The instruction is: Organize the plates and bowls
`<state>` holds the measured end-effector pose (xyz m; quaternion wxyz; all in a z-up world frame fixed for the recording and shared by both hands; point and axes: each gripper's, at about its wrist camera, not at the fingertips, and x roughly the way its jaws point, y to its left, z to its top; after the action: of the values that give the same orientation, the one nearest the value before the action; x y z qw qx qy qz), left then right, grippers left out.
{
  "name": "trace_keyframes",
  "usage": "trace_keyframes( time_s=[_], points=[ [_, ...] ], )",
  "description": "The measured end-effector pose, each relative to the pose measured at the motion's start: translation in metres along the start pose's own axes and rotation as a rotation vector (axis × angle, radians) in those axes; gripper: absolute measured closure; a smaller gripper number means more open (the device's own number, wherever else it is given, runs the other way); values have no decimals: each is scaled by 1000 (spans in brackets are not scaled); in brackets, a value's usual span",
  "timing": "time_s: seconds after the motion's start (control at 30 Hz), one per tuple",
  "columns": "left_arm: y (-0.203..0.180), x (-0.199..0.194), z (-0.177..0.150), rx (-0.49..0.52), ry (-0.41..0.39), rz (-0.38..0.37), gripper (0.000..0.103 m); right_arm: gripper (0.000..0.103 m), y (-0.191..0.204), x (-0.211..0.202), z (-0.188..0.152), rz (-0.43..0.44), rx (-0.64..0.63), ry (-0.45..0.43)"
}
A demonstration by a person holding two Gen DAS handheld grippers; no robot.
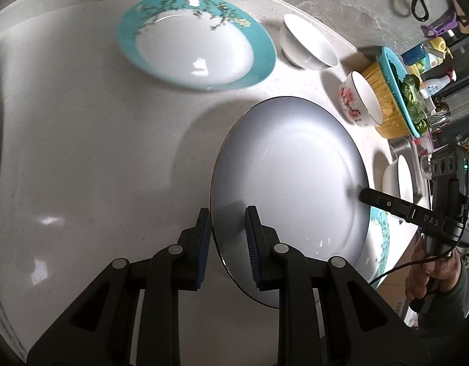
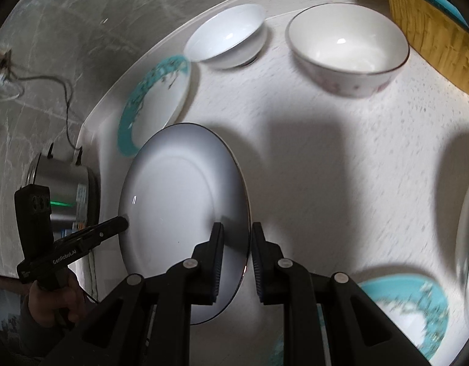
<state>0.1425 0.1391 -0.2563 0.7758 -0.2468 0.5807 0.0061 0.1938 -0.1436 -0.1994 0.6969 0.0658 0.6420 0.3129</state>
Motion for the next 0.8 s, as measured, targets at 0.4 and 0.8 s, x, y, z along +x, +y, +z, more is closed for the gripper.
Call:
trace_keyframes(
  time_s=[0.4, 0.8],
  points=[
    [57, -14, -62, 17, 24, 9, 83, 83, 35, 28, -57, -32, -10, 20],
    [71, -6, -84, 76, 36, 13, 83, 80, 32, 43, -77, -94, 21, -13]
  ],
)
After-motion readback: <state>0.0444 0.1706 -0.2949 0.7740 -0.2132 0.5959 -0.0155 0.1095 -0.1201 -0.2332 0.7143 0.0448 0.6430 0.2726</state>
